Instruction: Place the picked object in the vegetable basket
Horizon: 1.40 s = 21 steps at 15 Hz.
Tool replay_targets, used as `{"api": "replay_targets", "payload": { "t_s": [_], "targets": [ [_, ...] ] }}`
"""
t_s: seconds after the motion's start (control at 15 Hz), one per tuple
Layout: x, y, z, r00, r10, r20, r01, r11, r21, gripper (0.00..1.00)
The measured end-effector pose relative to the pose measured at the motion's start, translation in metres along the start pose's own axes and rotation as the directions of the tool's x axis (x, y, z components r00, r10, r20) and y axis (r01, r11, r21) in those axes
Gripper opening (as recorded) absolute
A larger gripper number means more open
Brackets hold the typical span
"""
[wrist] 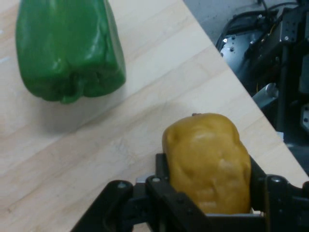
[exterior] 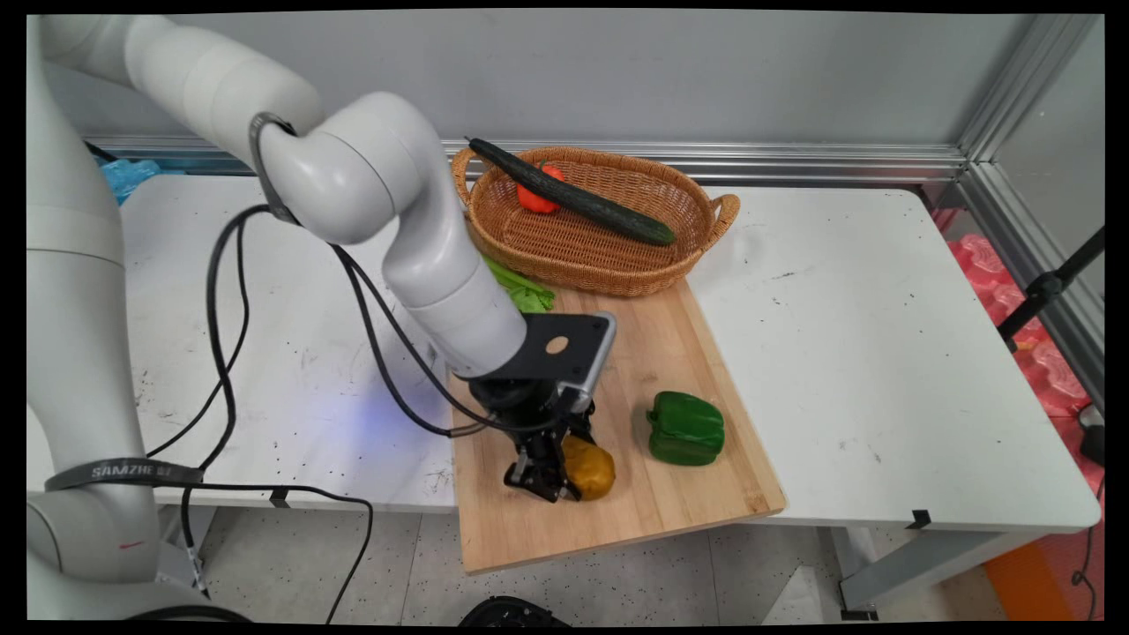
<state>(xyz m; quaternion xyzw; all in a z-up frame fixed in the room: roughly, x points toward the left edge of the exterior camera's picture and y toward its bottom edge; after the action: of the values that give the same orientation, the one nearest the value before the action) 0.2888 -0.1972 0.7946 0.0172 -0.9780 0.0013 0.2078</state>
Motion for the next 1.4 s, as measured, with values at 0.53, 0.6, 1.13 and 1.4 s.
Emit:
{"api": "replay_targets", "payload": {
  "t_s": [0.53, 0.6, 1.13, 1.4],
  "targets": [
    [-0.001, 0.006, -0.05, 1.0, 0.003, -0.027, -0.002, 1.0, 0.014, 0.0],
    [-0.001, 0.007, -0.061, 0.999, -0.005, -0.034, 0.005, 1.0, 0.02, 0.0],
    [-0.01, -0.001, -0.135, 0.991, -0.1, -0.09, 0.108, 0.99, 0.092, 0.0],
    [-0.018, -0.022, -0.164, 0.979, -0.165, -0.119, 0.182, 0.972, 0.15, 0.0]
  ]
}}
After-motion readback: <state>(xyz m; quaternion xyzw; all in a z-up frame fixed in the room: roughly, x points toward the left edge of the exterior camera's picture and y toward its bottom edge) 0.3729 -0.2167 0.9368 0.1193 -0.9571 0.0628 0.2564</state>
